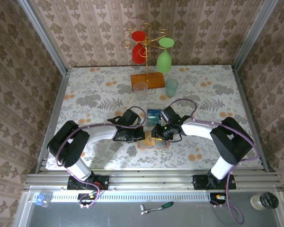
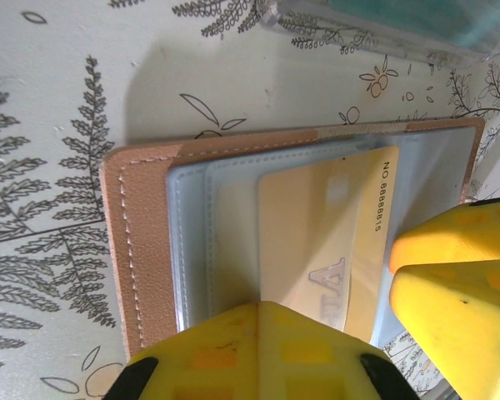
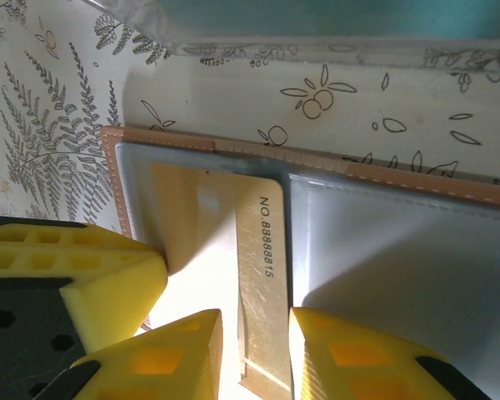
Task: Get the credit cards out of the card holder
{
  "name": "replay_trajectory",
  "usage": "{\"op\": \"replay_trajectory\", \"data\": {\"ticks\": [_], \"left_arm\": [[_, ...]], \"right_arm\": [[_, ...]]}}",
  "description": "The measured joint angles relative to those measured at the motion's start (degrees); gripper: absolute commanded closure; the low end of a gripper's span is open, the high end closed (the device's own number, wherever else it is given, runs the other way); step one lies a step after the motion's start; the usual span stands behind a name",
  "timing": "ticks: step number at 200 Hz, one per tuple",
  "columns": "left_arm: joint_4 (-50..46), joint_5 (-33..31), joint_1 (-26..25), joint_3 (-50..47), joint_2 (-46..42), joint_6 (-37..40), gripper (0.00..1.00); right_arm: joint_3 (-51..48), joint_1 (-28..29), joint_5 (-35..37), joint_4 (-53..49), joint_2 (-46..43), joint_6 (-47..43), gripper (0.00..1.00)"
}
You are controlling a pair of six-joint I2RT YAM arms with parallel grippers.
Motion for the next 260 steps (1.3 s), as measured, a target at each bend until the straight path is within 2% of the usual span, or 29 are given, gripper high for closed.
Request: {"op": "replay_trajectory", "data": {"ticks": [88, 169, 260], "left_arm": [[0.2, 0.0, 0.0, -0.2, 0.0, 0.0, 0.99], [0.4, 0.0, 0.0, -0.3, 0.0, 0.0, 0.99], [1.3, 0.2, 0.0, -0.8, -0.1, -0.3, 0.98]], "right_arm": [[-0.7, -0.1, -1.7, 2.5, 0.5, 1.6, 0.76], [-0.7, -0.1, -2.0, 3.1, 0.5, 2.6, 0.90], [-4.7, -1.3, -1.6, 3.0, -5.1, 2.5, 0.91]]}}
